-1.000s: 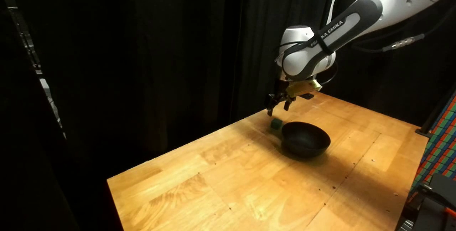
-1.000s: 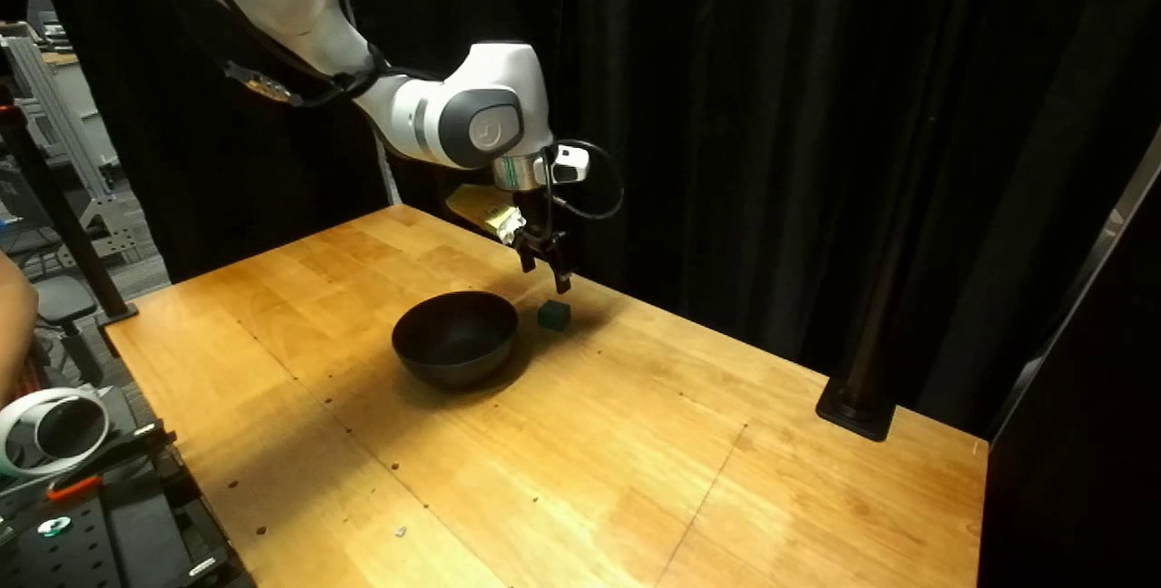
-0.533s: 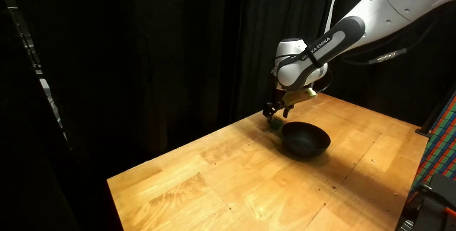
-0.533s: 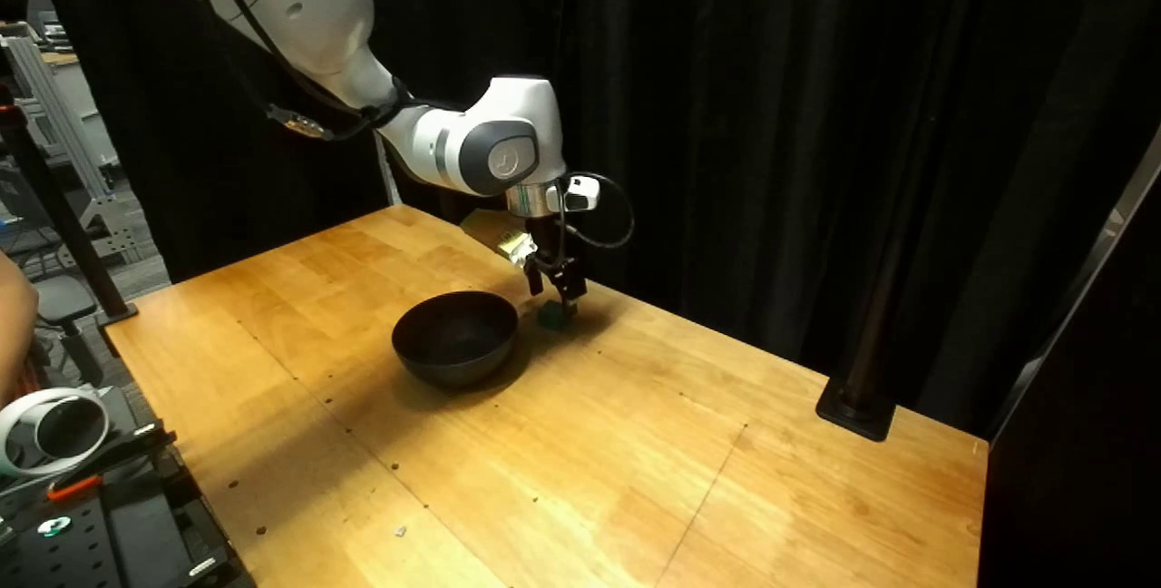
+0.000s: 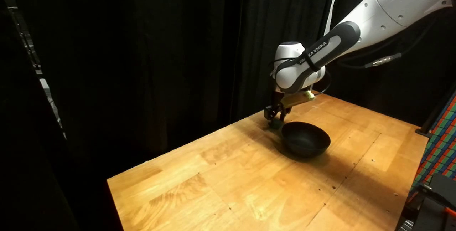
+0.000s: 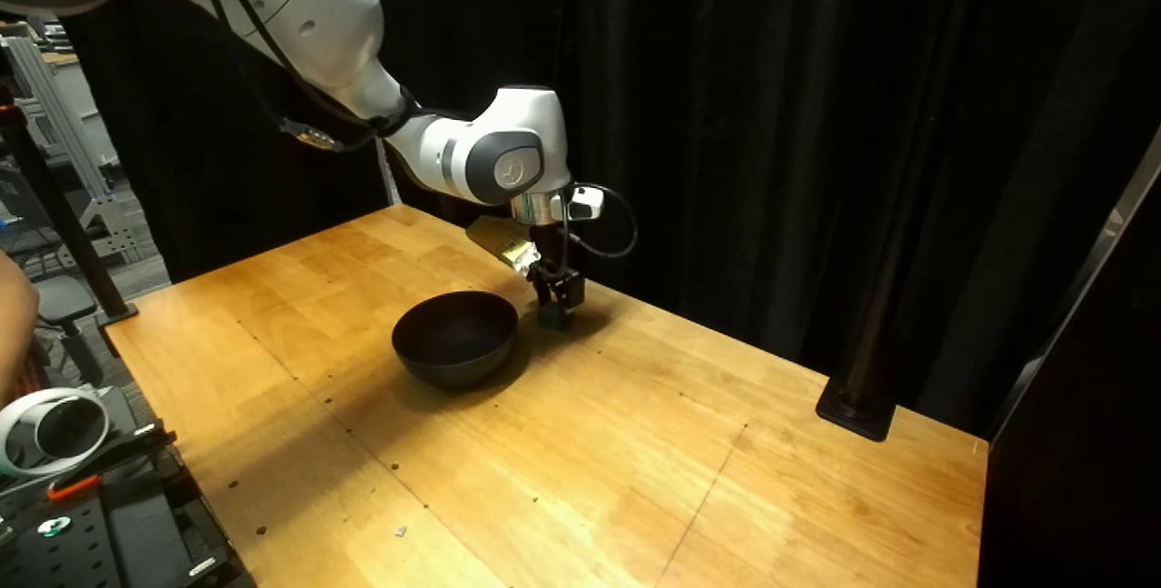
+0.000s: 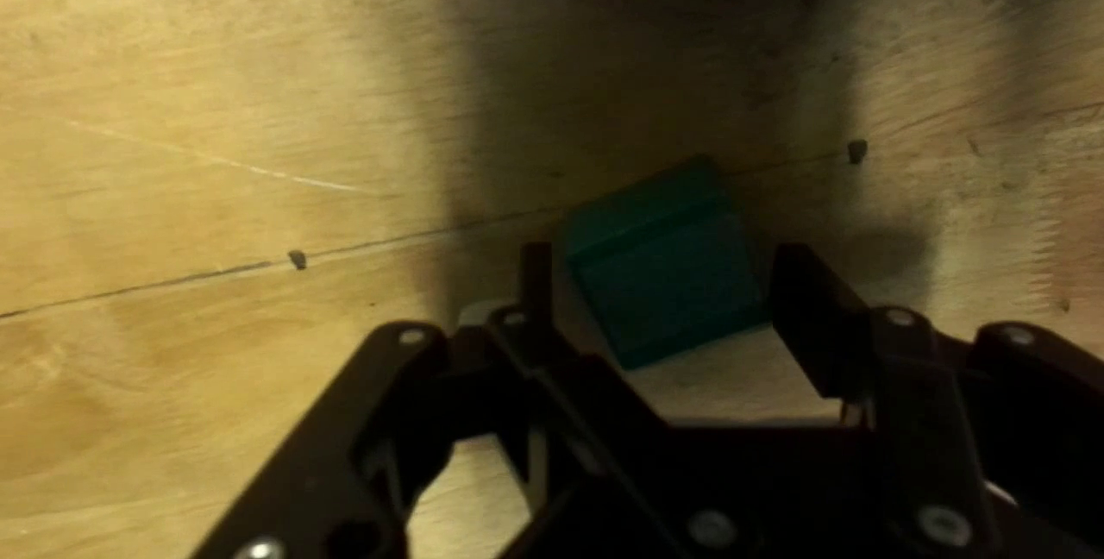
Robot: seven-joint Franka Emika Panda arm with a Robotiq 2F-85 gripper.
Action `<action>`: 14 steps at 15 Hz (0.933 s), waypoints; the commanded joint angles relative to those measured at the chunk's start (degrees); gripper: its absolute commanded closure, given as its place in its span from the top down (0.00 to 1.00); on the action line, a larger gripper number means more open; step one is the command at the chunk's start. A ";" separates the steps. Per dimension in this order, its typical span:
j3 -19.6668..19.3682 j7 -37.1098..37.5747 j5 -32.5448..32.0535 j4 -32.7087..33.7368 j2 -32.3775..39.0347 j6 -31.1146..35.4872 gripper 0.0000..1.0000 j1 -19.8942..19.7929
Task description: Put the green block into the black bowl.
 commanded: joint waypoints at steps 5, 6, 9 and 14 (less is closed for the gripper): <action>0.91 0.04 2.70 -0.83 -4.12 -2.42 0.21 -0.70; 1.10 -0.18 3.21 -1.96 -6.01 -2.40 0.21 -0.78; 0.77 0.55 3.71 -5.28 -13.31 -3.75 0.21 -0.30; 0.93 0.16 4.48 -9.86 -22.25 -18.75 0.21 -1.24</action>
